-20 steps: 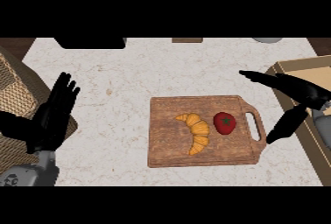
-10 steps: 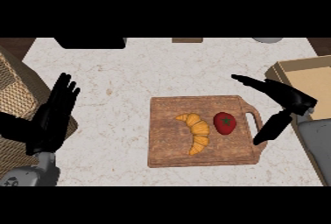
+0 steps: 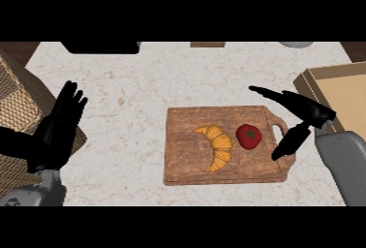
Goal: Pick the tomato from the cutting board and place it in the cardboard box
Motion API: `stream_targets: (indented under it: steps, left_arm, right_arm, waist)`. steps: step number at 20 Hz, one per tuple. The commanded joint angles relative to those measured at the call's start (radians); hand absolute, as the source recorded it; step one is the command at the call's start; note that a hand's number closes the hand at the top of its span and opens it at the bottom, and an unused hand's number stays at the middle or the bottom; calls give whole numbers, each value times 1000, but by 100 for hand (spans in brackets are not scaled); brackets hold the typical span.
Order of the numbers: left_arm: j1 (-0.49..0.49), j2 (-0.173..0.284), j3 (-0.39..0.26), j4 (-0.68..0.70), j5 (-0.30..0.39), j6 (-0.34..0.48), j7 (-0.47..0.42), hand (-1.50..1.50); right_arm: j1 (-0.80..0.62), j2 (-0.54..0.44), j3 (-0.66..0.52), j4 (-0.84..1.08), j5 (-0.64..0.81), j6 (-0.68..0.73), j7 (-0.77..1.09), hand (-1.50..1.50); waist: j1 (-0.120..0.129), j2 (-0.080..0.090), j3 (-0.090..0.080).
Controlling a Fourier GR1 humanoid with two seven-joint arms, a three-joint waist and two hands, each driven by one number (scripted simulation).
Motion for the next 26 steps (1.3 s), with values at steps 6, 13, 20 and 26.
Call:
stream_targets:
  steps: [6, 13, 20, 26]
  left_arm:
    - [-28, -38, 55, 76, -10, -45, -31, 0]
    - [-11, -36, 82, 46, -13, -70, -5, 0]
    - [-50, -26, 103, 34, -30, -97, 47, 0]
    - [3, -49, 89, -28, -44, -106, 49, 0]
  right_arm:
    - [-13, 49, -23, -7, 91, 11, 12, -150]
    - [61, 126, 19, -13, 158, -24, -9, -150]
    - [12, 120, -28, 71, 197, 2, -49, -150]
    - [29, 143, -2, 176, 282, -94, -161, -150]
  waist:
    - [-4, 0, 0]
    - [-5, -1, 0]
    - [-3, 0, 0]
    - [0, 0, 0]
